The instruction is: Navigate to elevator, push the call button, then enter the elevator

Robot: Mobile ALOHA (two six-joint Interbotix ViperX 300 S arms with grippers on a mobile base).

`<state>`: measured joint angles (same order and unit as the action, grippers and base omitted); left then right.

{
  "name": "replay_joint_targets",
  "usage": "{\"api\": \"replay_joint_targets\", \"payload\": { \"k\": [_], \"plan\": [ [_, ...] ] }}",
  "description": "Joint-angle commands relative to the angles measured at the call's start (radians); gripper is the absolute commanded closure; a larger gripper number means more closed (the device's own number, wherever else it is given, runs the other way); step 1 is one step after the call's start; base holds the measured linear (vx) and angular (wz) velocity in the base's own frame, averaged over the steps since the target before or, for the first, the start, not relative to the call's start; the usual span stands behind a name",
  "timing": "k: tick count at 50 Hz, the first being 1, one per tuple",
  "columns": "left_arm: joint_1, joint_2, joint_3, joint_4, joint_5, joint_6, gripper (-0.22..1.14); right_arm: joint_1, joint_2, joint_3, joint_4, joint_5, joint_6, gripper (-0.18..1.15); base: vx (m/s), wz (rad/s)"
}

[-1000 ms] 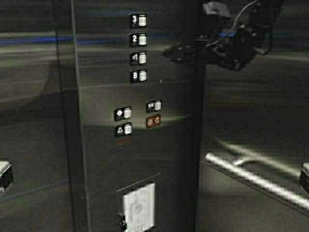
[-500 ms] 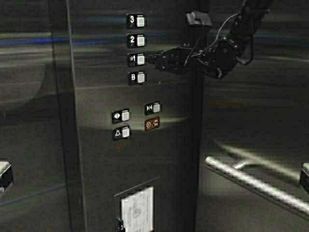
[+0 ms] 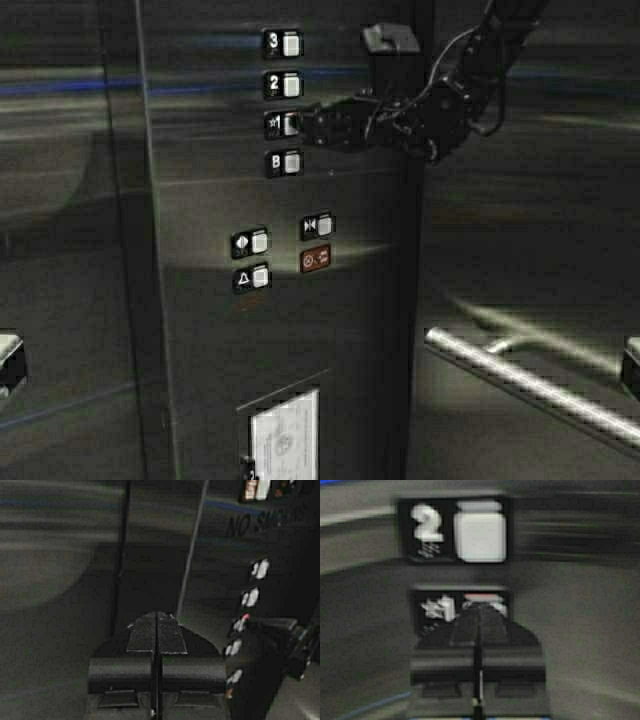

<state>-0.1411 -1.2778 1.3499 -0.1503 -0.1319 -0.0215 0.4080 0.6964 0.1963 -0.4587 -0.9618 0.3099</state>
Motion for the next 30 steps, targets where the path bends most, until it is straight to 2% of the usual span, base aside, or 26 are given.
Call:
{"api": "replay_joint_targets", "payload": {
  "k": [1,16,30],
  "plan": [
    [0.0,0.003,-0.009,0.0,-0.005,-0.002,0.9,0.002,-0.017,-0.015,0.029,0.005,-0.009,0.91,0.02,-0.03],
    [0.0,0.003,-0.011,0.0,-0.005,-0.002,0.9,0.003,-0.038,0.015,0.031,-0.002,-0.008,0.91,0.01,-0.01],
    [0.0,-0.017,-0.008,-0.003,-0.005,-0.012,0.9,0.002,-0.213,0.278,0.051,-0.083,-0.015,0.91,0.0,0.0]
  ]
}}
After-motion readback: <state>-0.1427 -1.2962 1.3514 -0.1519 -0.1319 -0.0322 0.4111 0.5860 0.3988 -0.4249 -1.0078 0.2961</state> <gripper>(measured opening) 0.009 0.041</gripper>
